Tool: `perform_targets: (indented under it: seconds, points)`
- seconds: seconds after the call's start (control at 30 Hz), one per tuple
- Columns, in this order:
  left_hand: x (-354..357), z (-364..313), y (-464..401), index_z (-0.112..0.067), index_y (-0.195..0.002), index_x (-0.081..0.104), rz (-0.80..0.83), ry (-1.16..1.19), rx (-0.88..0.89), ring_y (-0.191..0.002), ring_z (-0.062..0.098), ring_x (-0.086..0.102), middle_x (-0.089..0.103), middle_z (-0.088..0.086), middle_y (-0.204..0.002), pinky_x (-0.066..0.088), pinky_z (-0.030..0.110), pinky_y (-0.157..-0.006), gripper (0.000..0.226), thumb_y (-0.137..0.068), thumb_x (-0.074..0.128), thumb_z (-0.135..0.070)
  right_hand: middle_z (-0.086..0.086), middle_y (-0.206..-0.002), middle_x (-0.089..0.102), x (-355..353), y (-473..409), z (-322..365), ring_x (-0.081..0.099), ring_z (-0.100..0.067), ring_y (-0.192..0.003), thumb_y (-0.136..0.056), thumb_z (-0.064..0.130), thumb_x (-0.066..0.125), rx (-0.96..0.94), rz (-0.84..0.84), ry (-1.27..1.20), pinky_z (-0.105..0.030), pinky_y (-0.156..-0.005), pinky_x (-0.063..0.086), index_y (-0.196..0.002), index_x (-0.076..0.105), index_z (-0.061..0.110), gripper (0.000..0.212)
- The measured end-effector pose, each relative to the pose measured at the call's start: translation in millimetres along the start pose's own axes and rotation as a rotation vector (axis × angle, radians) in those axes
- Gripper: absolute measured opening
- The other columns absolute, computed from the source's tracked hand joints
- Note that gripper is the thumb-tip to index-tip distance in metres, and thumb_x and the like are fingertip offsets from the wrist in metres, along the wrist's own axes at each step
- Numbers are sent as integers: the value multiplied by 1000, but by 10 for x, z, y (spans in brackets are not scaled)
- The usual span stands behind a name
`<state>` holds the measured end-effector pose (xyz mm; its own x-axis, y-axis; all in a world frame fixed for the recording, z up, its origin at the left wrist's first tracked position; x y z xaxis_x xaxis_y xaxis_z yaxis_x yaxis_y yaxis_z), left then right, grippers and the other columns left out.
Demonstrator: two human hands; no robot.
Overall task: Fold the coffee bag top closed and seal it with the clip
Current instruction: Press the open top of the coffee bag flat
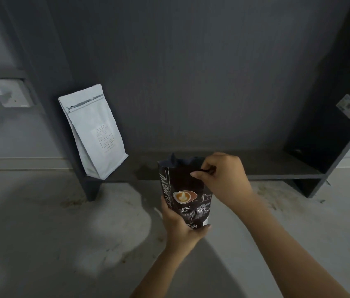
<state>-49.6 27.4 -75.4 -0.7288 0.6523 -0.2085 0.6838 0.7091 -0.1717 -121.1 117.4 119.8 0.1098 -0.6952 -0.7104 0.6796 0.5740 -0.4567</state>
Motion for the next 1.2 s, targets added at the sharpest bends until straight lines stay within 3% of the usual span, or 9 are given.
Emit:
perform_targets:
  seconds: [0.07, 0.23, 0.47, 0.6, 0.7, 0.8, 0.9, 1.07, 1.2]
  points:
    - [9, 88, -55, -30, -142, -1, -85, -9, -3, -132, 24, 40, 30, 4, -143, 41, 51, -106, 142, -33, 90, -46, 10, -61, 49, 8, 16, 27, 51, -8, -56, -68, 29, 76, -9, 17, 1, -20, -55, 40, -60, 61, 12, 24]
    - [31, 115, -68, -32, -139, -5, -136, -39, 13, -131, 28, 40, 31, 16, -142, 40, 53, -105, 140, -34, 82, -63, 14, -60, 44, 29, 48, 58, 46, -4, -55, -75, 25, 71, -3, 58, 14, -16, -52, 31, -63, 59, 11, 22]
    - [16, 203, -69, -35, -134, 14, -89, -93, 54, -117, 17, 53, 46, -1, -127, 50, 44, -97, 126, -33, 90, -37, 12, -59, 43, 8, 88, 124, 44, -8, -55, -75, 23, 69, -38, 76, 11, -23, -54, 35, -57, 50, 16, 28]
    - [21, 201, -32, -8, -134, 21, -7, -303, 14, -120, 30, 45, 43, 10, -128, 42, 42, -103, 121, -35, 83, -41, 9, -61, 45, -77, 84, 84, 47, -11, -56, -77, 22, 67, -26, 65, 27, -25, -55, 37, -57, 50, 12, 28]
    - [30, 276, 26, -5, -132, 20, 61, -467, -47, -122, 35, 38, 34, 11, -127, 35, 41, -104, 115, -40, 75, -45, 1, -63, 51, -219, 44, 94, 50, -15, -57, -78, 21, 65, -25, -7, 17, -31, -55, 43, -58, 52, 6, 28]
    - [24, 218, -32, 0, -125, 32, 21, -436, 9, -117, 34, 43, 42, 11, -120, 37, 36, -98, 110, -36, 71, -51, -2, -65, 52, -249, 26, 272, 50, -19, -58, -79, 22, 64, -94, -2, 16, -32, -56, 43, -61, 52, 6, 27]
    - [45, 46, -122, -13, -122, 38, -50, -266, 40, -107, 15, 54, 54, -1, -114, 44, 26, -92, 109, -30, 81, -53, -3, -66, 52, -227, -2, 371, 50, -21, -60, -80, 22, 63, -124, -4, 13, -33, -56, 43, -63, 51, 5, 26]
    - [96, -51, -141, -38, -119, 29, -75, -61, 101, -103, 10, 61, 57, -4, -114, 55, 36, -86, 107, -30, 90, -35, -1, -63, 49, -231, -8, 304, 48, -15, -59, -79, 20, 65, -107, -26, -79, -27, -52, 37, -60, 50, 6, 27]
    - [-12, 73, -94, -17, -127, 27, -78, -236, 60, -111, 23, 54, 51, 4, -120, 49, 44, -94, 115, -31, 83, -44, 0, -67, 52, -164, 23, 174, 51, -14, -61, -77, 20, 67, -113, 0, -28, -25, -55, 42, -61, 51, 7, 26]
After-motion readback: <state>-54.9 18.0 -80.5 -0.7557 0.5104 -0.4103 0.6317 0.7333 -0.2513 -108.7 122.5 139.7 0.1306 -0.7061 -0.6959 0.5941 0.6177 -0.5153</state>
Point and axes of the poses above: each hand's wrist, its own y-axis away from the middle knuckle, its own x-axis out of the palm, z = x × y, the point moved 6 cm from there along -y, towards the middle knuckle
